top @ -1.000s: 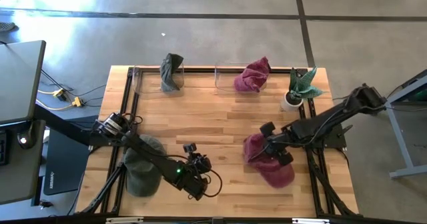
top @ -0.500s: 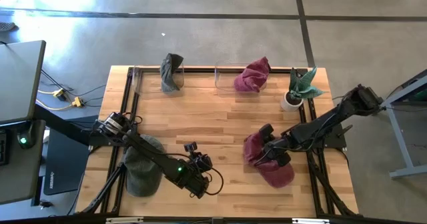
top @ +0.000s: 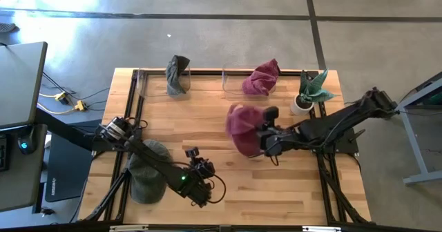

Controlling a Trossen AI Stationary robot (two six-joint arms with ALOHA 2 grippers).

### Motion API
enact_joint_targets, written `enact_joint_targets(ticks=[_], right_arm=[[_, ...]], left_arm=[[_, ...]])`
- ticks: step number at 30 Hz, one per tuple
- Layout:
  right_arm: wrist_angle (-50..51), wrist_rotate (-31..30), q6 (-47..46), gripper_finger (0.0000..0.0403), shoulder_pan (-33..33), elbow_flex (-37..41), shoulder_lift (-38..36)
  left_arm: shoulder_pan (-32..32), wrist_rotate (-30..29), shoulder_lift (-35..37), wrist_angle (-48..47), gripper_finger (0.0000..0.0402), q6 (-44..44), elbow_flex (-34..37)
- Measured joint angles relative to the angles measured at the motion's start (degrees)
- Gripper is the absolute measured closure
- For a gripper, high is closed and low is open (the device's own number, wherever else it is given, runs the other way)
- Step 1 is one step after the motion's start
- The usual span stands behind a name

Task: Pick & Place hat
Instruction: Put the red cap into the left transparent bin

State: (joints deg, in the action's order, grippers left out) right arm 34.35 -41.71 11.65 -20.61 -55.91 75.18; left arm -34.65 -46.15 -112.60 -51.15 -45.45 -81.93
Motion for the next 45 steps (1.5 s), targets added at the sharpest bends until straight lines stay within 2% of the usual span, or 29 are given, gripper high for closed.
enact_joint_targets(ticks=[2,4,10,12,16,19,21,28,32,34,35,37,42,45], right_arm=[[0.22,4.77,-3.06,0.0381,-0.01,-0.19,-0.03],[-0.44,12.86,-5.47,0.038,-0.02,2.08,-0.03],[-14.13,38.28,-10.4,0.038,-1.8,17.04,0.06],[-17.55,43.23,-13.68,0.0376,-3.67,20.49,0.04],[-17.75,41.97,-15.67,0.0381,-8.16,21.82,-0.07],[-14.83,39.14,-13.35,0.0384,-9.73,19.14,-0.02],[-13.21,35.21,-10.02,0.0384,-10.0,16.12,-0.27],[-9.97,9.4,4.73,0.0384,-7.72,6.25,-0.54],[-9.98,-8.55,10.46,0.0384,-6.17,0.44,-0.71],[-9.76,-13.68,12.82,0.0384,-6.13,-1.68,-0.76],[-9.75,-13.52,13.1,0.0384,-6.18,-2.45,-0.81],[-9.19,-8.05,12.2,0.0383,-6.2,-2.99,-0.84],[-14.08,17.9,5.2,0.0379,-4.96,4.43,0.25],[-22.6,26.73,1.11,0.0379,-4.78,13.3,2.12]], left_arm=[[-0.36,0.09,0.0,-0.48,0.0342,-1.09,0.02],[-0.4,0.46,0.0,-0.27,0.0342,-1.35,0.0],[-0.27,3.49,0.0,2.63,0.0342,-0.82,0.0],[-0.25,4.13,0.0,3.95,0.0342,0.53,0.0],[-0.23,4.65,0.0,7.1,0.0342,4.5,0.0],[0.18,4.66,0.0,8.71,0.0342,6.48,0.0],[0.69,4.66,0.0,8.85,0.0342,6.62,0.0],[1.29,7.21,0.0,7.1,0.0342,5.97,-0.02],[0.82,8.59,0.02,-0.12,0.0342,-0.91,-0.02],[0.35,8.1,0.04,-4.34,0.0342,-5.51,-0.02],[-0.07,8.05,0.04,-6.46,0.0342,-7.46,-0.02],[-0.73,7.8,0.04,-9.54,0.0342,-10.9,-0.02],[-1.0,6.9,0.04,-8.24,0.0342,-12.75,-0.02],[-0.99,6.19,0.04,-4.9,0.0342,-9.97,-0.02]])
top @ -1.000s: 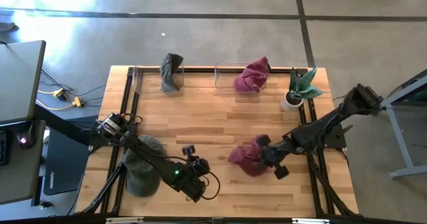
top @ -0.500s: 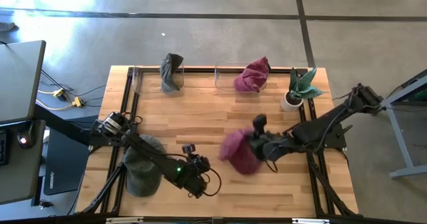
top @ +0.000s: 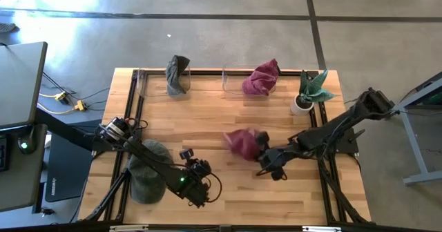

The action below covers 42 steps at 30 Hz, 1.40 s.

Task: Pick & Place hat
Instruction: Put the red cap into the left transparent bin

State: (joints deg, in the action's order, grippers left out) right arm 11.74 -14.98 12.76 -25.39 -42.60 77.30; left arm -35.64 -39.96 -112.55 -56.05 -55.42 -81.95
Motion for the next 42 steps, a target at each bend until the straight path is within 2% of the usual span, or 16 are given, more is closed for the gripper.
enact_joint_targets(ticks=[5,8,10,14,19,22,25,30,34,37,39,42], right_arm=[[-12.65,10.59,-6.32,0.0371,-1.44,13.11,4.28],[-20.6,12.02,-10.4,0.0351,-2.72,16.61,5.11],[-21.48,12.62,-12.58,0.0332,-3.07,16.76,5.11],[-14.7,16.19,-16.19,0.0282,-2.96,12.74,4.78],[-0.51,21.43,-20.35,0.0214,-2.29,5.02,4.76],[6.11,21.93,-20.11,0.0185,-2.4,1.57,4.72],[9.44,20.23,-21.74,0.0174,-2.43,0.65,4.72],[6.93,19.31,-20.37,0.0187,-2.4,2.78,4.72],[-8.25,17.51,-20.17,0.0225,-2.33,6.24,4.94],[-16.79,16.25,-20.2,0.027,-1.46,8.36,5.9],[-22.33,16.17,-20.02,0.0306,-0.56,8.76,7.48],[-29.45,19.71,-16.36,0.0358,0.43,8.76,11.14]], left_arm=[[0.02,2.47,0.0,6.62,0.0342,6.41,0.0],[0.02,3.08,0.0,10.24,0.0342,10.53,0.0],[0.02,3.08,0.0,12.08,0.0342,12.53,0.0],[0.02,2.97,0.0,13.3,0.0342,13.79,-0.66],[0.04,2.76,0.0,14.92,0.0342,15.65,-1.75],[0.04,0.93,0.0,17.99,0.0342,18.89,-1.78],[0.04,-0.71,0.0,21.14,0.0342,21.47,-1.79],[0.22,-4.63,0.0,27.67,0.0342,27.81,-1.79],[2.17,-5.62,-0.73,33.21,0.0342,30.42,-1.84],[3.96,-5.65,-0.87,36.47,0.0342,31.74,-1.74],[5.41,-3.47,-0.83,38.56,0.0342,31.61,-1.86],[7.61,2.55,-0.85,40.81,0.0342,31.62,-1.81]])
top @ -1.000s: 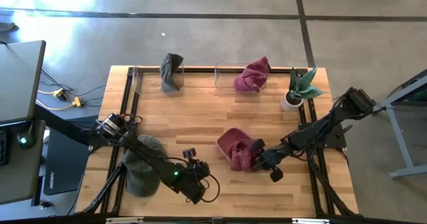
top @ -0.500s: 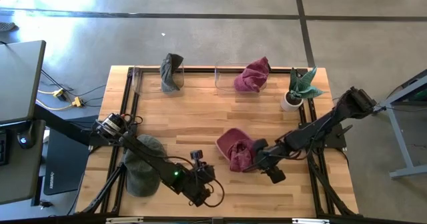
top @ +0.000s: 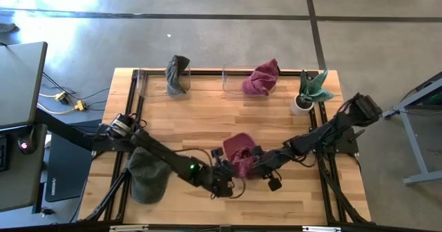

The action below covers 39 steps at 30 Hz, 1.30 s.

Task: Pick & Place hat
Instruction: Put the red cap into the left transparent bin

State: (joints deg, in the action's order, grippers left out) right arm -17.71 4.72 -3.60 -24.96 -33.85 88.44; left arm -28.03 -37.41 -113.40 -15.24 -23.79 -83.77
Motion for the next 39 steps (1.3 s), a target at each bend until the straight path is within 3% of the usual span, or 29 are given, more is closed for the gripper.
enact_joint_targets(ticks=[3,6,13,15,19,21,25,30,34,39], right_arm=[[-2.95,3.16,4.02,0.0394,0.21,-0.35,1.58],[2.54,1.48,5.69,0.0391,0.06,-1.23,-0.92],[19.05,-15.72,-2.77,0.0372,0.23,-0.9,-8.96],[20.85,-17.12,-4.15,0.0381,1.21,0.27,-8.84],[27.29,-14.46,-4.69,0.04,2.48,0.9,-7.48],[31.06,-14.38,-5.87,0.0396,2.52,0.99,-7.38],[31.36,-14.37,-6.41,0.0397,2.11,0.99,-7.54],[26.61,-14.18,-2.43,0.0398,0.11,0.96,-8.05],[18.56,-13.97,0.99,0.0399,-1.37,0.9,-8.35],[13.74,-12.49,3.94,0.0398,-3.3,0.9,-8.37]], left_arm=[[1.67,4.79,0.0,2.68,0.0342,-0.02,0.0],[2.33,7.59,0.0,3.44,0.0342,0.23,0.0],[5.81,14.98,-3.88,3.56,0.0342,-0.49,0.27],[7.11,19.01,-4.66,3.74,0.0342,-1.52,-0.07],[8.6,27.9,-4.94,-7.51,0.0342,-8.19,0.02],[8.2,29.46,-4.65,-14.84,0.0342,-9.77,-0.01],[5.61,27.3,-3.96,-29.57,0.0342,-9.56,-4.27],[3.12,17.84,-3.76,-43.48,0.0342,-9.36,-15.69],[2.4,9.64,-3.58,-40.57,0.0342,-6.63,-19.06],[6.06,13.14,-3.84,-32.94,0.0362,-5.1,-14.73]])
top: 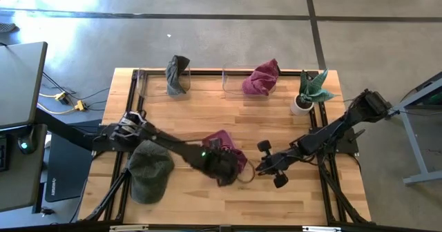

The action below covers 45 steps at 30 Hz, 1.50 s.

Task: Pick & Place hat
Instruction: Put the red cap into the left transparent bin

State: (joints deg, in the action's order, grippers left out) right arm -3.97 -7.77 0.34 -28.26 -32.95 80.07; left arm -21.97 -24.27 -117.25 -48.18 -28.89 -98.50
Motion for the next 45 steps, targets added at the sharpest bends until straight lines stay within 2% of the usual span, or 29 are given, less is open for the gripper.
enact_joint_targets(ticks=[4,7,11,13,15,18,20,22,24,26,29,32,35,39,42,45], right_arm=[[1.54,-0.19,0.69,0.0398,-1.99,0.0,0.0],[2.56,-2.61,1.44,0.0401,-3.64,0.0,-0.15],[5.63,-4.53,1.02,0.0398,-5.24,0.02,-2.21],[5.87,-6.06,-0.14,0.04,-5.9,0.02,-3.44],[5.58,-7.95,-0.3,0.0401,-6.4,0.02,-3.94],[3.45,-9.57,-0.36,0.0397,-6.42,0.02,-3.84],[1.18,-10.01,-0.36,0.0394,-6.04,0.02,-3.04],[-1.89,-11.05,-0.78,0.0392,-5.55,0.02,-1.47],[-6.64,-11.58,-1.49,0.0392,-4.43,0.02,1.12],[-10.44,-11.7,-1.84,0.0393,-2.72,0.0,4.42],[-15.55,-16.0,-5.17,0.04,0.98,0.02,10.15],[-16.26,-17.3,-7.38,0.0399,5.06,0.01,14.62],[-12.5,-13.41,-7.38,0.04,8.64,0.09,16.76],[-5.27,-5.28,-5.65,0.04,10.74,-0.24,14.76],[0.32,-0.47,-4.97,0.0401,9.64,-0.16,11.98],[2.92,-0.52,-4.82,0.0401,7.35,-0.01,9.39]], left_arm=[[3.22,2.86,-3.31,10.71,0.0394,1.13,6.06],[5.2,4.62,-4.68,21.57,0.0397,4.72,8.38],[6.8,2.25,-6.69,38.78,0.0397,12.87,8.93],[6.83,1.23,-6.96,40.71,0.04,16.51,8.25],[5.88,-1.1,-6.68,39.01,0.04,17.53,7.06],[3.44,-6.33,-3.38,28.36,0.04,15.5,5.63],[2.15,-6.83,-2.43,24.4,0.04,12.45,4.13],[1.11,-3.34,-1.74,17.7,0.04,10.32,4.22],[0.37,1.44,-1.97,15.56,0.04,9.32,4.73],[0.04,3.82,-1.96,15.27,0.04,9.05,6.06],[0.2,6.29,-3.87,15.75,0.04,7.58,8.25],[0.32,7.48,-4.41,15.64,0.04,7.4,9.51],[0.21,10.79,-4.75,14.69,0.04,6.73,9.9],[-0.25,13.99,-4.81,9.54,0.0399,4.79,7.84],[-1.0,11.95,-3.53,3.85,0.0399,4.35,4.58],[-1.84,7.42,-3.07,1.69,0.0399,4.7,1.0]])
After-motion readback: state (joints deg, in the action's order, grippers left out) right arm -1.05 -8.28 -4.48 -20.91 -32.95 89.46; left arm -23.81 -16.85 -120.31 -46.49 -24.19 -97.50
